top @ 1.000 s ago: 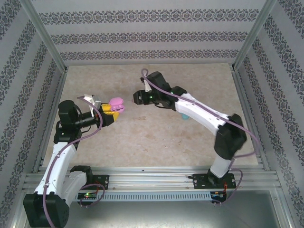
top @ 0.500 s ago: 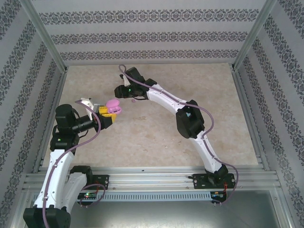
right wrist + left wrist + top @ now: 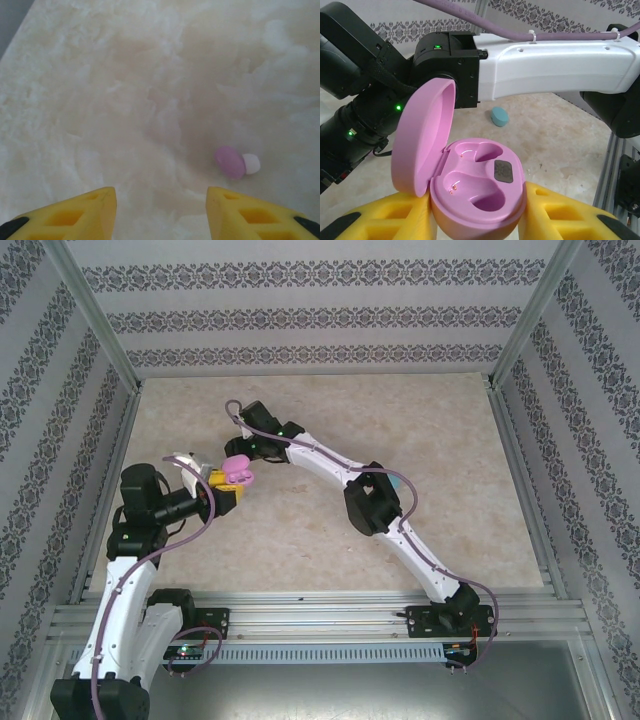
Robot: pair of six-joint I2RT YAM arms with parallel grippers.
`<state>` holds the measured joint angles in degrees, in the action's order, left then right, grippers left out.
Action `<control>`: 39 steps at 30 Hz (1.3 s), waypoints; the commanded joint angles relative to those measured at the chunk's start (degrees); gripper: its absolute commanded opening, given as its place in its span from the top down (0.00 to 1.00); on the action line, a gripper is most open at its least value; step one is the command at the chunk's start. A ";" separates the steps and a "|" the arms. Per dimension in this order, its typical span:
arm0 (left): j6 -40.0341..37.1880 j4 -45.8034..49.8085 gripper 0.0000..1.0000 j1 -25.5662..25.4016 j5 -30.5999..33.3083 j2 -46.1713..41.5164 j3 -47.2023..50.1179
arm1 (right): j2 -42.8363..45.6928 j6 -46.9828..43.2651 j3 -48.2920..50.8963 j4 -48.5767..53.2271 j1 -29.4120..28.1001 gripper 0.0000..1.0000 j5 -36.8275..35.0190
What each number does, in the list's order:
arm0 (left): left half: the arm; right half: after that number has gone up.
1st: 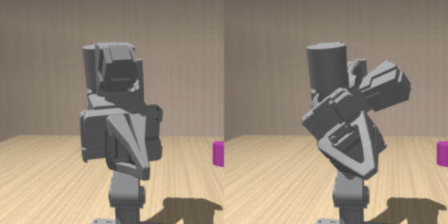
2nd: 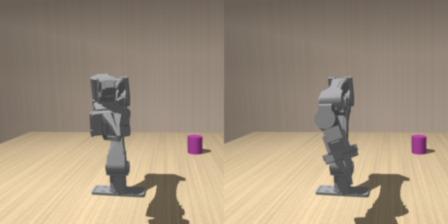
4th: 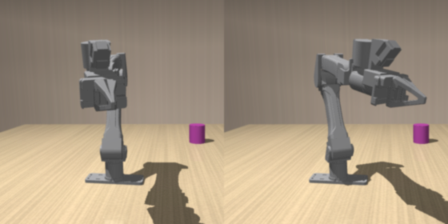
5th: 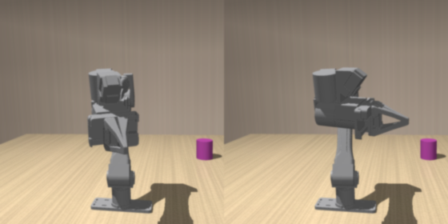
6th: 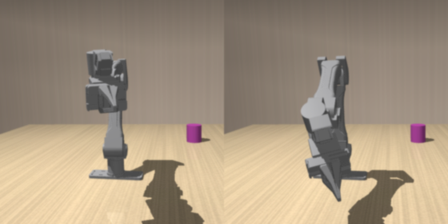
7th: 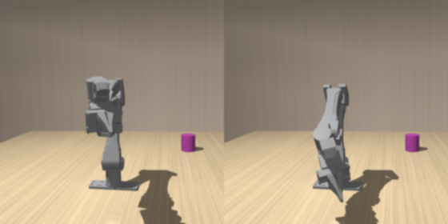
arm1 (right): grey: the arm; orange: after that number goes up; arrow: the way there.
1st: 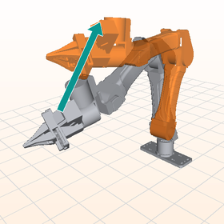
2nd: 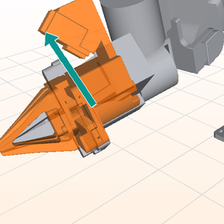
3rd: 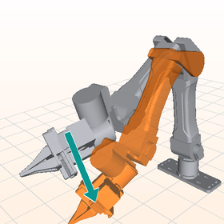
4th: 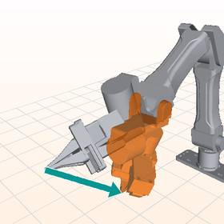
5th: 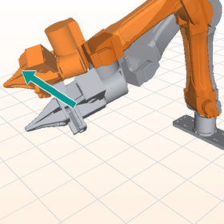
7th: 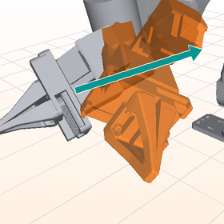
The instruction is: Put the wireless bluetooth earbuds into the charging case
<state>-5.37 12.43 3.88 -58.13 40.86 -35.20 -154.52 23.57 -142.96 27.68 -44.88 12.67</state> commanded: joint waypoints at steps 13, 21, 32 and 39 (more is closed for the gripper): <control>4.00 -6.65 0.64 0.72 -0.69 -0.78 1.19 | -2.81 -3.27 -5.30 1.58 0.80 0.46 -4.50; 6.05 -8.99 0.65 0.76 -1.15 -0.77 1.53 | -7.25 1.78 -9.19 1.12 1.59 0.41 -0.99; 7.91 -11.87 0.65 0.72 -1.86 -0.61 1.72 | -9.52 5.79 -9.29 -0.93 1.28 0.41 -0.91; 8.05 -12.17 0.65 0.69 -2.27 -0.62 1.86 | -11.29 7.38 -10.15 -2.33 0.77 0.42 0.33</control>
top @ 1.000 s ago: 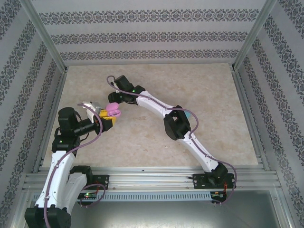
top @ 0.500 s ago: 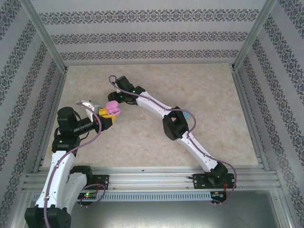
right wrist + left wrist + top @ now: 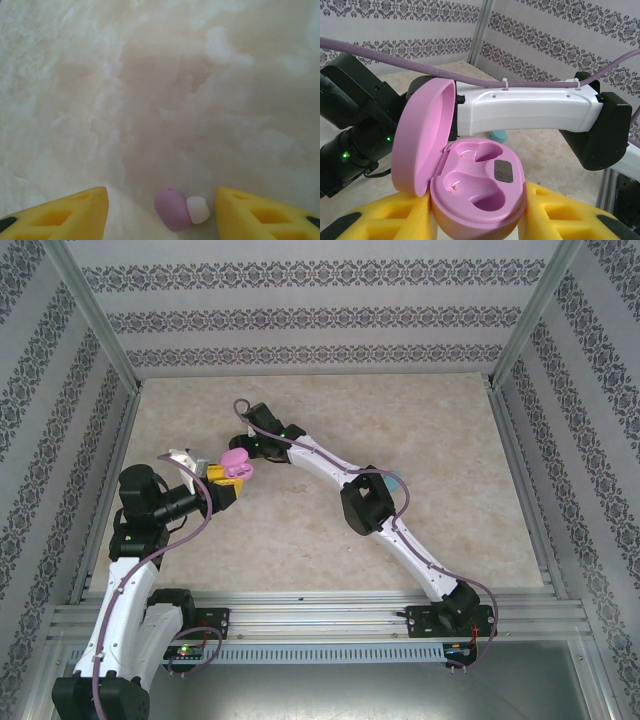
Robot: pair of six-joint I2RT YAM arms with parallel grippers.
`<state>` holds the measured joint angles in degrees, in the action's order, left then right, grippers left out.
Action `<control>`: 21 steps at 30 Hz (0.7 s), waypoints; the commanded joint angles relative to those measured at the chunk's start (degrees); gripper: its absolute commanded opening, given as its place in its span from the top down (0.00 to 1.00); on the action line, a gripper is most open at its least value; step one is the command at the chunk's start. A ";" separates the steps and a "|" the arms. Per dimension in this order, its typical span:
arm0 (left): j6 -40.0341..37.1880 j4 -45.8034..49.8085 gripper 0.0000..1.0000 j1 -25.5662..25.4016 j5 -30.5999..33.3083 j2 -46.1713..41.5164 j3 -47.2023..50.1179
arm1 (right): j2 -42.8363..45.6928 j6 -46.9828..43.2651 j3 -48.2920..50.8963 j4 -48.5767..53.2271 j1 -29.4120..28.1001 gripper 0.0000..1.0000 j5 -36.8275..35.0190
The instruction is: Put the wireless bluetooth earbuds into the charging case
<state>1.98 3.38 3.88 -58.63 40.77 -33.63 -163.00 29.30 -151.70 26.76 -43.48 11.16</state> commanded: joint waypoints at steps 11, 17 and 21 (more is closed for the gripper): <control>0.91 -3.09 0.66 0.72 -2.10 -0.88 0.54 | -3.64 2.32 -1.41 -5.34 -0.94 0.52 5.32; 0.85 -2.50 0.66 0.73 -2.02 -1.39 0.50 | -3.44 0.40 -1.41 -5.24 -1.30 0.64 5.98; 0.66 -2.00 0.66 0.76 -1.93 -1.80 0.56 | -3.14 -1.59 -1.41 -5.23 -1.87 0.65 6.22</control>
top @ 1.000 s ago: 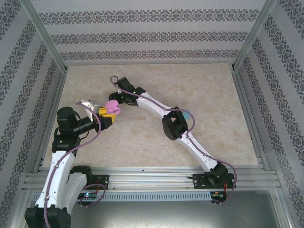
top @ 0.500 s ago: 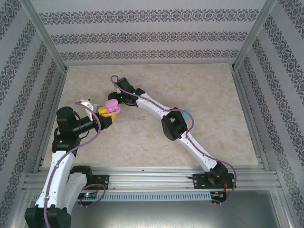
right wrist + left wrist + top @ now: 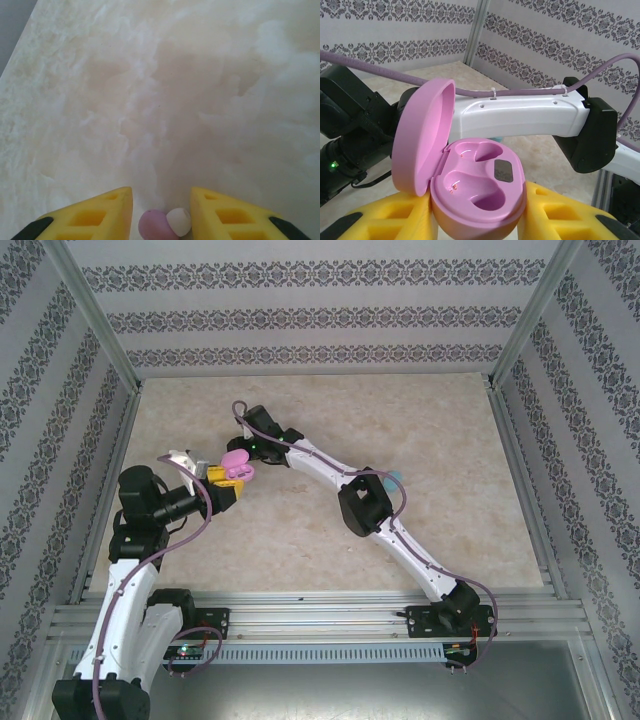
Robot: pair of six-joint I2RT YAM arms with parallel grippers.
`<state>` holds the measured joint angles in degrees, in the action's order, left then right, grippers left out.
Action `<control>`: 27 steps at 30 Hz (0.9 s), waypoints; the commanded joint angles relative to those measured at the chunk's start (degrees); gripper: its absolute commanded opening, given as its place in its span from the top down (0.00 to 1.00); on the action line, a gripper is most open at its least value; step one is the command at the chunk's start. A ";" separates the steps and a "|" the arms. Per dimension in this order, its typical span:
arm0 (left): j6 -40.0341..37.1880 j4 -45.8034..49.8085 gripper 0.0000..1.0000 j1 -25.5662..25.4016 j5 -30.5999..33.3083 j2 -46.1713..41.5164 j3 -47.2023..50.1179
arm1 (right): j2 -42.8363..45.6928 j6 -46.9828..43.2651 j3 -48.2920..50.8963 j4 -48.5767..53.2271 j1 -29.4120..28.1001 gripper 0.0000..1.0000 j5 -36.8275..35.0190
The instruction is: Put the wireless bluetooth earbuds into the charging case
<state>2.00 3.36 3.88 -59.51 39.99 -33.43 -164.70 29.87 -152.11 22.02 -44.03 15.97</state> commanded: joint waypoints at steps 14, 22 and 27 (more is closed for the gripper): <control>1.17 -1.70 0.67 0.69 -0.92 -2.27 0.30 | 1.75 -7.76 2.96 2.48 -2.68 0.73 2.51; 1.82 -1.25 0.67 0.74 -0.79 -3.82 -0.06 | 7.25 -10.91 11.50 1.80 -3.75 0.80 3.55; 2.24 -1.08 0.67 0.75 -0.75 -4.47 -0.14 | 9.63 -11.85 14.82 2.18 -4.23 0.81 3.10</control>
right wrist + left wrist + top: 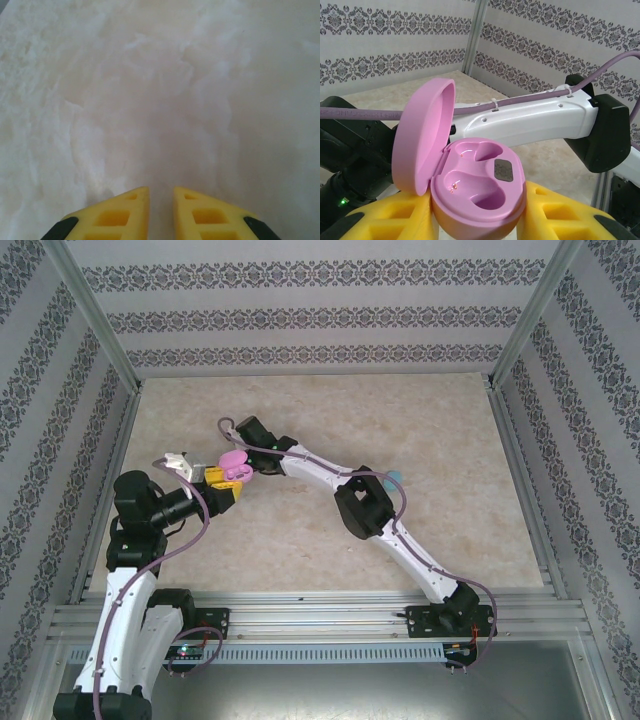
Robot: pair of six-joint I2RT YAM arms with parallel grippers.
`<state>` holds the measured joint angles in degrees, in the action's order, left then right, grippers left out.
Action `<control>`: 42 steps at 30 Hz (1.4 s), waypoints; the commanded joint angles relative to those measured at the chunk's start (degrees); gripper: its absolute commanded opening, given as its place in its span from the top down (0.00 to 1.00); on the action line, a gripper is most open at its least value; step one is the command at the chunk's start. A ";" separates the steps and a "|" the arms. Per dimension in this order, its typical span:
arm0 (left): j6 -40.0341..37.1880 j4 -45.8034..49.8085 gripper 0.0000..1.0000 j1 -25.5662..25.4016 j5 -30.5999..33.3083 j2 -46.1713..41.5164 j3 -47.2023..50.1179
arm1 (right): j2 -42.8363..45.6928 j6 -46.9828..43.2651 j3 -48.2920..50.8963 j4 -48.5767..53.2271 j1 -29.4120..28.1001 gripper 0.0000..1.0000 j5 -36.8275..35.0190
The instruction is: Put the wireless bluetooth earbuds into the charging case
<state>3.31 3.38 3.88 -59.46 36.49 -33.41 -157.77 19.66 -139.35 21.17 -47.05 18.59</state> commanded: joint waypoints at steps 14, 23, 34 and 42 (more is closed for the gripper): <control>1.43 1.60 0.68 0.78 -0.60 -4.44 -0.50 | 7.89 -4.70 5.79 3.21 -2.56 0.63 -4.32; 1.70 1.85 0.68 0.71 -0.46 -5.20 -0.65 | 2.39 -2.92 -5.19 9.96 -5.45 0.42 -14.63; 1.94 1.89 0.69 0.76 -0.71 -5.64 -0.43 | -1.19 -3.49 -9.01 8.99 -7.36 0.39 -20.76; 2.97 0.40 0.69 0.70 -0.79 -5.73 0.38 | -3.16 -3.66 -11.66 8.84 -7.45 0.38 -20.90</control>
<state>5.06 4.67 3.88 -59.48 31.44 -33.36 -160.18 16.27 -148.05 30.20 -54.24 -0.71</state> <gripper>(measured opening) 0.318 0.622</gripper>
